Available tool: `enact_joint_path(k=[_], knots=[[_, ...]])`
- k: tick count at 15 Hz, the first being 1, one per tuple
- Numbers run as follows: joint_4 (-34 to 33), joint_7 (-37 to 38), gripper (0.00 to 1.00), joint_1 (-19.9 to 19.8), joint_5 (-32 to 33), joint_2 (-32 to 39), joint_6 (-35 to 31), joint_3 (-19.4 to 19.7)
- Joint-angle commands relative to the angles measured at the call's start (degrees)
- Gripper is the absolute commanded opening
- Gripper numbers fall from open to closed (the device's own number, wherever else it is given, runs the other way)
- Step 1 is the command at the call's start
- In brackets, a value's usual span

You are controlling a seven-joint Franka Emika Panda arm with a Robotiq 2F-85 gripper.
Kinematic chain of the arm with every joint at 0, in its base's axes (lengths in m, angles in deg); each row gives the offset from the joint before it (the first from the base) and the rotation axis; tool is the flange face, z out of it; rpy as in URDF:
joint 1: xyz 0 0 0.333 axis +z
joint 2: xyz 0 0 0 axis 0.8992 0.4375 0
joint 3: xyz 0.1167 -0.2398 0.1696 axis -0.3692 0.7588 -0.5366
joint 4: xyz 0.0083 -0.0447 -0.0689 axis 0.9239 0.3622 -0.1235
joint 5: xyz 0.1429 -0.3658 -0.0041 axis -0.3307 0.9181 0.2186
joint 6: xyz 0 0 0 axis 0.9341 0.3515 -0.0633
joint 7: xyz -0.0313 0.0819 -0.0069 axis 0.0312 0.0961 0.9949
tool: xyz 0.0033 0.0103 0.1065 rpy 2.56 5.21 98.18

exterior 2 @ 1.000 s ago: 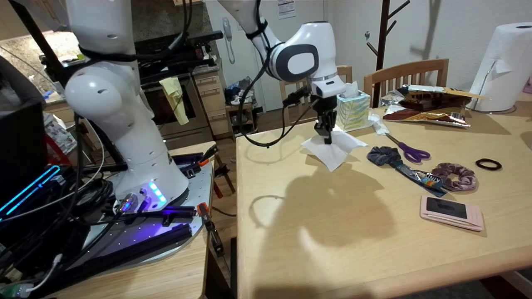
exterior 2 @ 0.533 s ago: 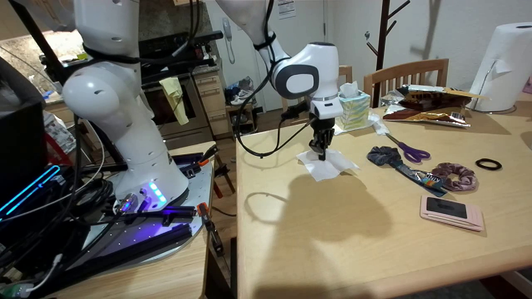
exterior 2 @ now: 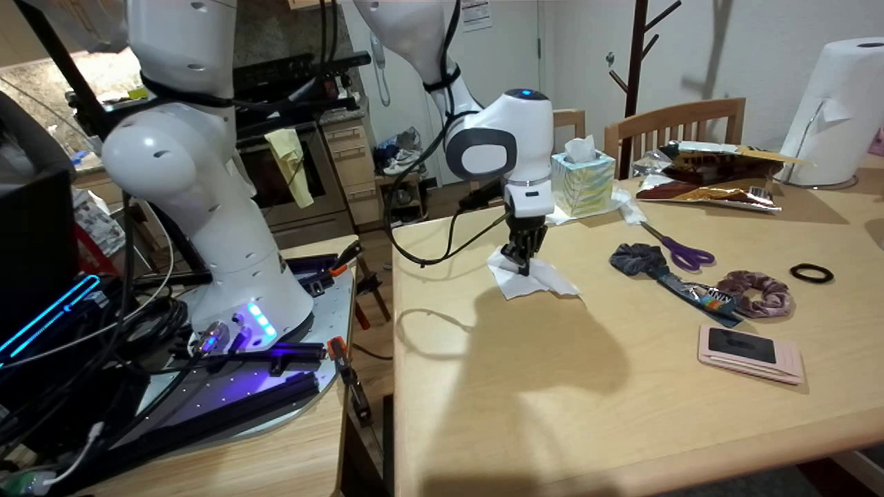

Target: Take a tissue out of the box and use it to wipe the table

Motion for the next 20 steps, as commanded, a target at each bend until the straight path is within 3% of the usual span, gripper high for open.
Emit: enact_joint_path(k=[1, 10, 20], knots=[[5.70, -2.67, 0.00, -1.77, -5.32, -1.69, -4.90, -2.56], [17.76, -1.71, 0.00, -2.07, -13.11, -6.06, -15.06, -6.22], [26.90, -0.14, 0.00, -2.56, -15.76, -9.29, -20.18, -9.04]])
